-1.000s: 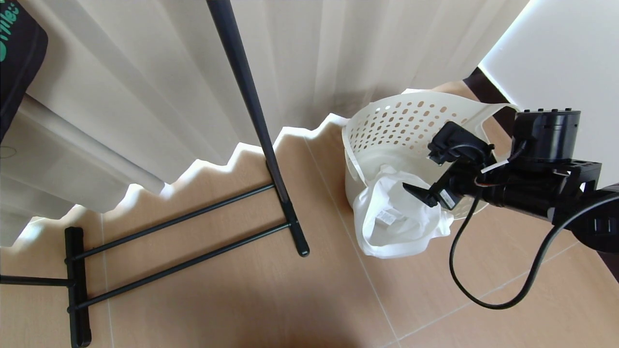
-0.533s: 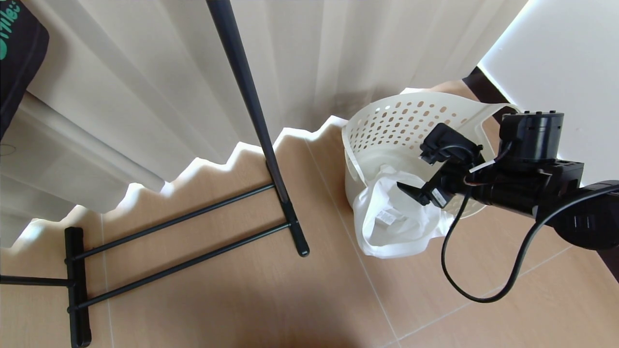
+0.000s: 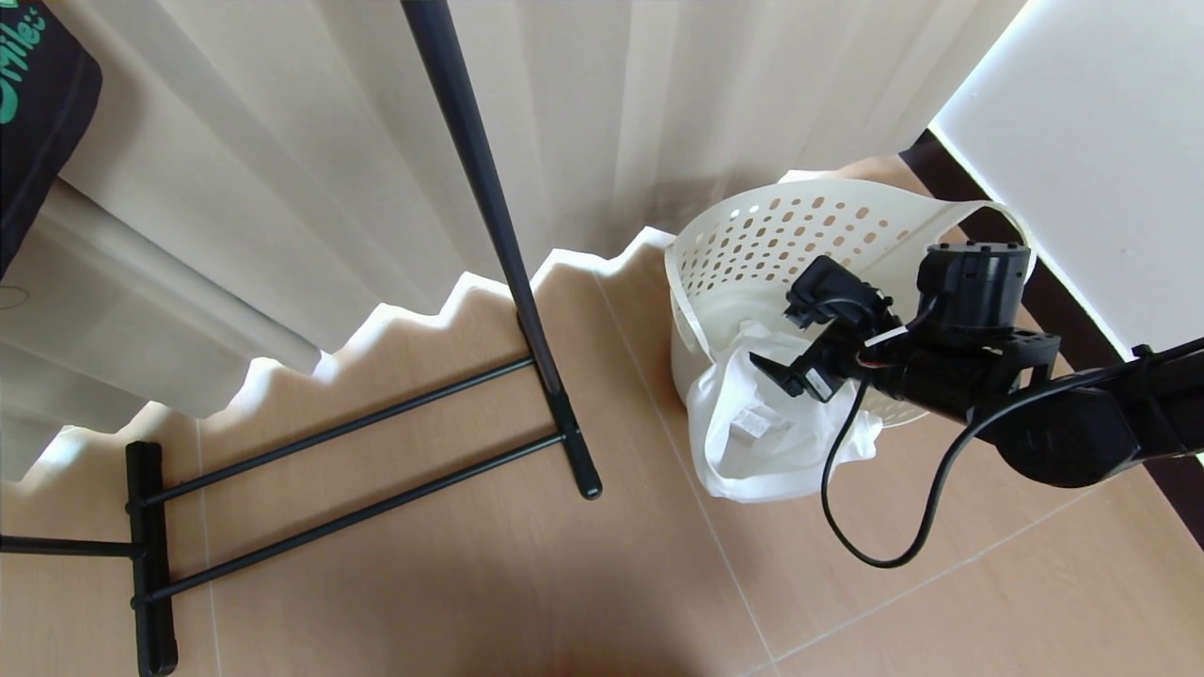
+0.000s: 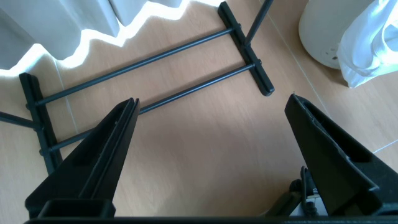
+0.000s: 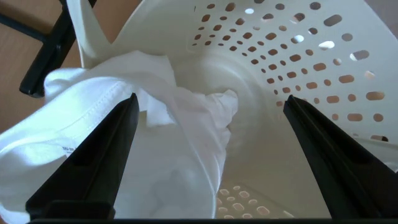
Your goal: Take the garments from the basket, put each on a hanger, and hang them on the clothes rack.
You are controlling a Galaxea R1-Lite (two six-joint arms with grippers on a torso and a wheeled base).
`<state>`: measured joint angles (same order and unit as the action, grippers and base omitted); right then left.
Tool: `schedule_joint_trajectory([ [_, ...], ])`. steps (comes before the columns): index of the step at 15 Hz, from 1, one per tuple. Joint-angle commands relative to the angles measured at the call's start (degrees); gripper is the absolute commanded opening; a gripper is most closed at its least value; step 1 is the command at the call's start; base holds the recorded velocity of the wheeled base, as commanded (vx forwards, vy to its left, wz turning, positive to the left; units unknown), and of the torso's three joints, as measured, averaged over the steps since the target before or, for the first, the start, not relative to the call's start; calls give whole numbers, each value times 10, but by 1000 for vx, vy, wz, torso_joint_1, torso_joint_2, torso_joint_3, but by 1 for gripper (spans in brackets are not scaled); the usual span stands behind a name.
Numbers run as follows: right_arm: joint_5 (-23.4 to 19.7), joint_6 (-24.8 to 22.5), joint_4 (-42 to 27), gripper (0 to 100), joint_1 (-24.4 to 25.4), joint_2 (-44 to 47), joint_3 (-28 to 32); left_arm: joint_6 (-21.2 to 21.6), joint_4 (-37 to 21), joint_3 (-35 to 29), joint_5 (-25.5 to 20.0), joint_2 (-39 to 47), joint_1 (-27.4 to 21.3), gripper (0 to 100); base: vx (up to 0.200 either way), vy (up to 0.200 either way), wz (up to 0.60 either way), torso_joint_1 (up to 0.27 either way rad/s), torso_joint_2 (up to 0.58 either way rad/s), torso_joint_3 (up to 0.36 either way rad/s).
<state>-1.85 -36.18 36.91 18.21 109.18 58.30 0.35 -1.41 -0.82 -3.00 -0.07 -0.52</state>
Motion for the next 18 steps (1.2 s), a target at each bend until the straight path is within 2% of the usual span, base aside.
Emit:
schedule_joint_trajectory([
  [1,0,0,1,100,1,8,2,0,0,0,0,1,0,100,0,0,0,0,0,0],
  [7,0,1,2,100,0,30,23,0,0,0,0,1,0,100,0,0,0,0,0,0],
  [11,0,4,1,100,-3,60,69,0,0,0,0,1,0,100,0,0,0,0,0,0],
  [17,0,7,2,100,-5,81,90,0,0,0,0,1,0,100,0,0,0,0,0,0],
  [18,0,7,3,0,-5,81,89,0,0,0,0,1,0,100,0,0,0,0,0,0],
])
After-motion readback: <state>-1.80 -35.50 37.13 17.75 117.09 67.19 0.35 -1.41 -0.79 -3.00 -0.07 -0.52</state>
